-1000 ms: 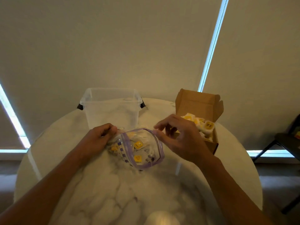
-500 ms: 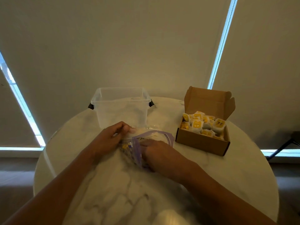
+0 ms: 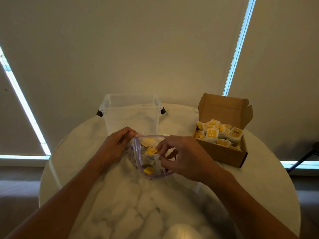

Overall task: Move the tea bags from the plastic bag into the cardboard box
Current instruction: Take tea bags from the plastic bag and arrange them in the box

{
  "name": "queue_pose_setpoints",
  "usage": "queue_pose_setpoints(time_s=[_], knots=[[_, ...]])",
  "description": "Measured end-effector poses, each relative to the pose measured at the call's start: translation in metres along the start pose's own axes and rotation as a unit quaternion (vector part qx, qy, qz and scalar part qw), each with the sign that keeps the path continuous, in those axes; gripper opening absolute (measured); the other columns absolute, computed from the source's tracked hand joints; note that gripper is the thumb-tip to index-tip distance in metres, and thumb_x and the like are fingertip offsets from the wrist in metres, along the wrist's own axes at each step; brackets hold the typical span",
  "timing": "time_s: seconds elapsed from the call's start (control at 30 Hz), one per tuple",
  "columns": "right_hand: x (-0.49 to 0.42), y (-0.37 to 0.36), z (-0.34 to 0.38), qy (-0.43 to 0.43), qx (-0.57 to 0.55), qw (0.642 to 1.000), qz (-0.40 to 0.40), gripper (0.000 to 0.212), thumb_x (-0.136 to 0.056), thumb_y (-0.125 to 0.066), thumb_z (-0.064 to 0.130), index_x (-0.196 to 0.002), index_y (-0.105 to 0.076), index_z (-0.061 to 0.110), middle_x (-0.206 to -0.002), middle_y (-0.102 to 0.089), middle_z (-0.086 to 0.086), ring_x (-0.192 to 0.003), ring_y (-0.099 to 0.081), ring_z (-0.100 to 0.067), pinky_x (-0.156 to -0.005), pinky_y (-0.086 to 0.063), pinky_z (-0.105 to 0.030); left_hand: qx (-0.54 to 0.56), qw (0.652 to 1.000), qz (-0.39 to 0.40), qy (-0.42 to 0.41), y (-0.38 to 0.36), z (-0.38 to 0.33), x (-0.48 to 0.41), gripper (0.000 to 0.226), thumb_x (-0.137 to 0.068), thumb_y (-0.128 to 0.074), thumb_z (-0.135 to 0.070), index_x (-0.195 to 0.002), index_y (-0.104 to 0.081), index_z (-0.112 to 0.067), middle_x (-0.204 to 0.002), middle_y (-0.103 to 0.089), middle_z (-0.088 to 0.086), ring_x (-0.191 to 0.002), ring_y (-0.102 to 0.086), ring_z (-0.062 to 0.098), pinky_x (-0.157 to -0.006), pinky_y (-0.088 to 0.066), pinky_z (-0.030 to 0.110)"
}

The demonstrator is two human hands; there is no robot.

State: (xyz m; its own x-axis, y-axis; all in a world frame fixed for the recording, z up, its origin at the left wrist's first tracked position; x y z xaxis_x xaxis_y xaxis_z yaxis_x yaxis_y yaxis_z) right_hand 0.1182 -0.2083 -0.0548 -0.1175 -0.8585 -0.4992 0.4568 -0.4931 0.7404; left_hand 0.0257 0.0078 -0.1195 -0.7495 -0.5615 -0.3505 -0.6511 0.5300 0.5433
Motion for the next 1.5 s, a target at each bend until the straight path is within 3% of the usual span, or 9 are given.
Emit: queue_pose_setpoints(time_s=[0.2, 0.33, 0.43, 0.6, 0.83, 0.97, 1.17, 1.33, 1.5], knots=[[0.01, -0.019, -0.01, -0.043, -0.069, 0.989, 0.125, 0.022, -0.088, -0.082, 0.02, -0.11, -0.079, 0.021, -0.121, -0.075, 0.011, -0.114, -0.069, -0.004, -0.088, -0.063, -0.027, -0.002, 1.0, 0.01, -0.001, -0.002, 0.002, 0.0, 0.028, -0.118, -0.045, -0.039, -0.107, -0.069, -0.029, -0.107, -0.078, -0.009, -0.104, -0.071, 0.018, -0.097, -0.057, 0.046], [0.007, -0.018, -0.013, -0.1, -0.026, 0.991, 0.079, 0.017, -0.096, -0.072, 0.031, -0.112, -0.075, 0.028, -0.103, -0.075, 0.017, -0.096, -0.071, 0.001, -0.079, -0.063, -0.023, -0.008, 1.0, 0.012, -0.005, -0.003, 0.002, -0.002, 0.029, -0.117, -0.045, -0.041, -0.108, -0.069, -0.027, -0.106, -0.077, -0.007, -0.104, -0.071, 0.023, -0.099, -0.057, 0.049], [0.002, -0.032, -0.009, -0.098, 0.046, 0.991, 0.08, 0.028, -0.099, -0.069, 0.045, -0.121, -0.072, 0.027, -0.102, -0.075, 0.013, -0.085, -0.069, -0.003, -0.076, -0.057, -0.02, -0.005, 1.0, 0.016, -0.002, -0.005, 0.003, -0.003, 0.029, -0.117, -0.045, -0.04, -0.108, -0.069, -0.027, -0.106, -0.077, -0.006, -0.103, -0.071, 0.024, -0.096, -0.058, 0.046], [0.005, -0.042, -0.009, -0.119, -0.006, 0.984, 0.132, 0.042, -0.096, -0.078, 0.033, -0.137, -0.068, 0.028, -0.108, -0.075, 0.013, -0.091, -0.066, -0.002, -0.078, -0.051, -0.013, 0.007, 1.0, 0.017, 0.004, -0.005, 0.002, -0.002, 0.032, -0.115, -0.044, -0.043, -0.108, -0.07, -0.027, -0.103, -0.077, -0.009, -0.1, -0.071, 0.015, -0.091, -0.056, 0.037], [0.005, -0.005, -0.016, -0.134, -0.118, 0.982, 0.062, 0.02, -0.098, -0.075, 0.031, -0.115, -0.079, 0.04, -0.106, -0.071, 0.015, -0.1, -0.068, -0.007, -0.088, -0.061, -0.03, 0.021, 1.0, 0.012, -0.006, -0.003, -0.003, 0.001, 0.039, -0.109, -0.043, -0.053, -0.106, -0.069, -0.024, -0.1, -0.076, -0.011, -0.091, -0.067, 0.003, -0.085, -0.052, 0.03], [0.007, 0.016, -0.024, -0.157, -0.211, 0.964, 0.028, 0.014, -0.096, -0.077, 0.024, -0.108, -0.078, 0.033, -0.107, -0.077, 0.015, -0.102, -0.074, -0.011, -0.091, -0.064, -0.037, 0.002, 1.0, 0.011, -0.015, -0.002, 0.002, -0.002, 0.034, -0.115, -0.043, -0.048, -0.108, -0.068, -0.026, -0.099, -0.075, -0.007, -0.095, -0.069, 0.018, -0.091, -0.054, 0.042], [0.016, 0.068, -0.047, -0.163, -0.271, 0.943, -0.099, 0.016, -0.096, -0.075, 0.016, -0.111, -0.078, 0.023, -0.11, -0.079, 0.004, -0.104, -0.074, -0.02, -0.083, -0.063, -0.033, 0.015, 1.0, 0.013, -0.018, -0.003, 0.002, -0.002, 0.034, -0.111, -0.043, -0.058, -0.1, -0.066, -0.036, -0.097, -0.073, -0.01, -0.091, -0.064, 0.013, -0.089, -0.052, 0.041], [0.054, 0.134, -0.103, -0.236, -0.089, 0.926, -0.28, 0.012, -0.095, -0.078, 0.034, -0.106, -0.077, 0.032, -0.1, -0.078, 0.014, -0.094, -0.075, -0.008, -0.077, -0.063, -0.031, 0.031, 0.999, 0.012, -0.006, -0.005, 0.002, -0.003, 0.031, -0.117, -0.043, -0.045, -0.095, -0.065, -0.041, -0.099, -0.073, -0.018, -0.092, -0.064, 0.007, -0.088, -0.051, 0.039], [0.069, 0.141, -0.13, -0.269, -0.012, 0.918, -0.293, 0.013, -0.092, -0.082, 0.03, -0.103, -0.075, 0.031, -0.097, -0.077, 0.015, -0.083, -0.074, -0.001, -0.067, -0.059, -0.019, 0.045, 0.999, 0.021, 0.005, -0.008, 0.004, -0.002, 0.031, -0.116, -0.041, -0.044, -0.101, -0.067, -0.035, -0.102, -0.075, -0.012, -0.095, -0.066, 0.01, -0.091, -0.052, 0.039]])
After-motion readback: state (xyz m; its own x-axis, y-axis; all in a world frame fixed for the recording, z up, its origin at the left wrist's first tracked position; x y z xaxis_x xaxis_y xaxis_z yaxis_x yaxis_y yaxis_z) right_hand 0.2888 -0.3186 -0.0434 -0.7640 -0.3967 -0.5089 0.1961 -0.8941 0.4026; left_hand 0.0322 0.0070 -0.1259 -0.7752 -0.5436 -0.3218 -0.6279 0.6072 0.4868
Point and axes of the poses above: each hand's wrist, its own x-axis away from the middle knuckle, its own y-axis out of the back of the hand, z = x × y, the point moved 10 cm from there along -x, towards the middle knuckle
